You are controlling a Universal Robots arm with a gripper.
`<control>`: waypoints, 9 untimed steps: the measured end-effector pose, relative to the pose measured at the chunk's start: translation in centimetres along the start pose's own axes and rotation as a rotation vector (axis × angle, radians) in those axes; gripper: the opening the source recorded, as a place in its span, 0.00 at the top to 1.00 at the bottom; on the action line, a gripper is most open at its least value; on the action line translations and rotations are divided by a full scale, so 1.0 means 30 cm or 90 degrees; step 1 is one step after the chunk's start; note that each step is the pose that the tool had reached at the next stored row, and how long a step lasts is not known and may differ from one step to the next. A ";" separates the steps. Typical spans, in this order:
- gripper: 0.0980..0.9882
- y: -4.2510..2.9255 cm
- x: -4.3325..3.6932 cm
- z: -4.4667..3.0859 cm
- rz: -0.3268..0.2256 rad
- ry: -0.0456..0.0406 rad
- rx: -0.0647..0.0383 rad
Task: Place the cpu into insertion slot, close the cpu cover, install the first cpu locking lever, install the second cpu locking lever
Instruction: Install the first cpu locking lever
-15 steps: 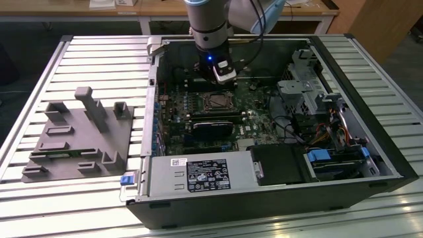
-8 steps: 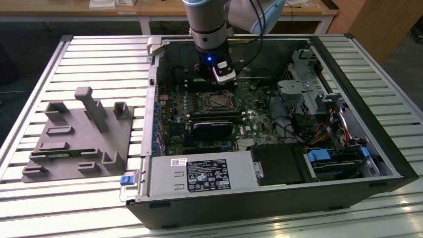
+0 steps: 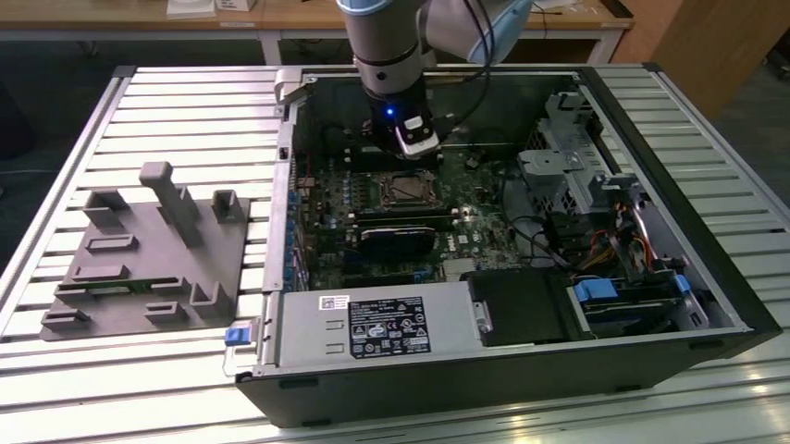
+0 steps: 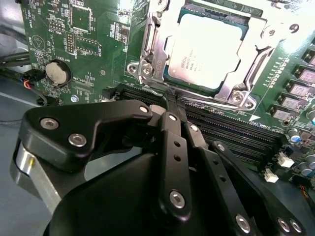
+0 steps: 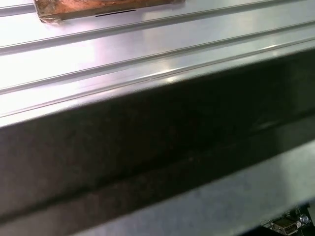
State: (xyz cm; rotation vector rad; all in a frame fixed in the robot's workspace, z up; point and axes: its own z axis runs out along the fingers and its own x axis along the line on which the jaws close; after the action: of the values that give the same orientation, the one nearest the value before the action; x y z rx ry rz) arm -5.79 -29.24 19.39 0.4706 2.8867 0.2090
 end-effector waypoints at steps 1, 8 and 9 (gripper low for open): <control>0.99 -0.001 0.000 0.001 0.000 -0.0006 0.000; 0.99 -0.003 0.001 0.008 0.003 -0.0013 -0.002; 0.99 -0.002 0.001 0.009 0.003 -0.0013 -0.003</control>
State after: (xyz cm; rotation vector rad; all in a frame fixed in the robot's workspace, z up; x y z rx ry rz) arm -5.79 -29.26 19.12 0.4762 2.8829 0.2156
